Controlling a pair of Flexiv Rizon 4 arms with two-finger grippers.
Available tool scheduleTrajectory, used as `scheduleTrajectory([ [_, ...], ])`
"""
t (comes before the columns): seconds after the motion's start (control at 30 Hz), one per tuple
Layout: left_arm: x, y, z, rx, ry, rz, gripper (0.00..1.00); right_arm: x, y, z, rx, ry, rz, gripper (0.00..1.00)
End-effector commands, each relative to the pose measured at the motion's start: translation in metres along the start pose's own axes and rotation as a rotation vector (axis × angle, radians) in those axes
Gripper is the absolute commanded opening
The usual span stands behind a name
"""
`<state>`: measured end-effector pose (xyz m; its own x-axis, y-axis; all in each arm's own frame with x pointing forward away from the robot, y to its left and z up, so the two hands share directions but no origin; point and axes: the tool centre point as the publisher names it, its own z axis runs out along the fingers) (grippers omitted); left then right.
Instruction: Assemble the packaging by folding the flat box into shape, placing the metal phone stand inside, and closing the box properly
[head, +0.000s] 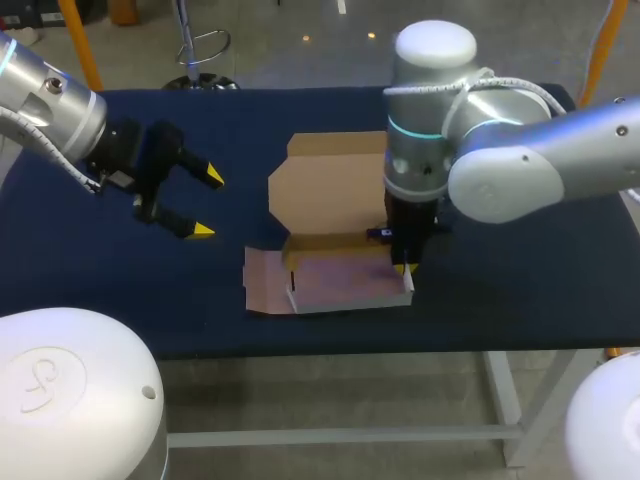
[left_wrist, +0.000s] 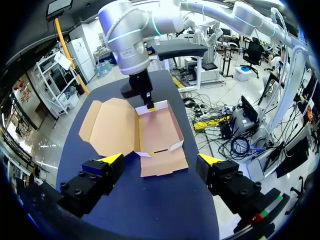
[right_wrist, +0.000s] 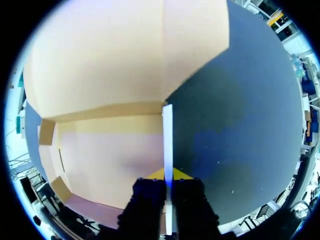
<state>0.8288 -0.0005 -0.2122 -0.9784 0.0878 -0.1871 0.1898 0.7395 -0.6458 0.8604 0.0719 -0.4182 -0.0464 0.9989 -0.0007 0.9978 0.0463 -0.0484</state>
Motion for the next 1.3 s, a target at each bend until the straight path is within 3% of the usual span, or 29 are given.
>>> scheduleTrajectory([
  [0.03,0.0,0.0,-0.001,-0.004,0.003,-0.001,1.0,0.003,0.003,-0.002,0.013,-0.017,0.006,0.0],
  [1.07,-0.005,-0.004,-0.002,-0.03,0.005,-0.006,1.0,0.002,0.002,0.0,0.009,-0.018,0.048,0.0],
  [1.2,-0.012,-0.013,-0.002,-0.002,0.007,-0.151,1.0,0.002,0.002,0.0,0.009,-0.018,0.048,0.0],
  [1.3,-0.009,-0.015,0.001,0.001,-0.05,-0.393,1.0,0.002,0.002,0.0,0.009,-0.018,0.048,0.0],
])
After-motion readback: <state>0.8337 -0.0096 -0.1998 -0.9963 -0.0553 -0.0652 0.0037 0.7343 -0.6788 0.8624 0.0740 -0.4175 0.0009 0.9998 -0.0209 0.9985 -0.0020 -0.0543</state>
